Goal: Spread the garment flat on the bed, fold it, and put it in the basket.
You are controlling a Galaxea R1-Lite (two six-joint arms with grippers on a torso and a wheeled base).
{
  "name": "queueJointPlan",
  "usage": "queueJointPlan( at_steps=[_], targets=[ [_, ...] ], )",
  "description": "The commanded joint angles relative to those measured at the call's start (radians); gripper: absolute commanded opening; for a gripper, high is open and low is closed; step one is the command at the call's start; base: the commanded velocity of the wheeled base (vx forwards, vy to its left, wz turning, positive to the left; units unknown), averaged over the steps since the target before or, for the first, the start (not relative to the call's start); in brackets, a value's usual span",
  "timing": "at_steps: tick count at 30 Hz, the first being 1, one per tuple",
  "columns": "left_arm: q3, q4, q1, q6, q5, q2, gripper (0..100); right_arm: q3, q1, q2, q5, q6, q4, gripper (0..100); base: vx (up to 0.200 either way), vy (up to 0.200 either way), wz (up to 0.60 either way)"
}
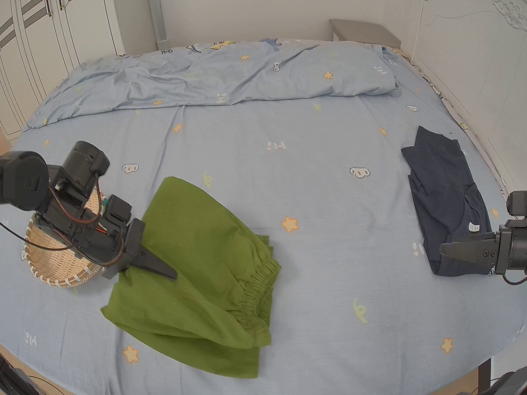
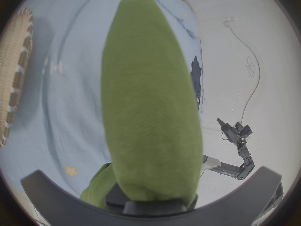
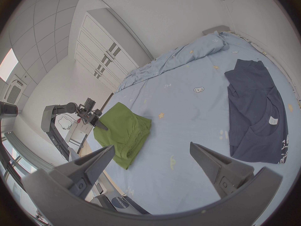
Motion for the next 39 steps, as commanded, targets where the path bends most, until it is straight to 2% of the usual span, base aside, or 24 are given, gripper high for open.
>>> queueJointPlan(
  at_steps=[1,7,16,26,32,39],
  targets=[
    [-0.057,0.016,0.047,0.014,0.001,-0.031,0,-0.001,0.000,-0.003,0.000,0.000,0.001,100,0.000,0.200,0.00],
    [-0.054,0.019,0.035,0.014,0.004,-0.034,0,-0.001,0.002,-0.003,0.000,0.000,0.000,100,0.000,0.200,0.00],
    [-0.045,0.019,0.001,0.014,0.048,-0.033,0,-0.001,0.000,-0.004,0.000,0.000,0.000,100,0.000,0.200,0.00],
    [-0.036,0.019,-0.019,0.017,0.051,-0.034,0,-0.001,0.000,-0.004,0.000,0.000,0.000,100,0.000,0.200,0.00],
    [-0.019,0.004,-0.134,0.077,0.061,-0.056,0,0.001,0.002,-0.004,0.000,0.000,0.000,100,0.000,0.033,0.00],
    [-0.025,-0.030,-0.221,0.085,0.130,-0.126,0,-0.001,0.000,-0.007,0.000,0.000,0.000,100,0.000,0.000,0.00]
  ],
)
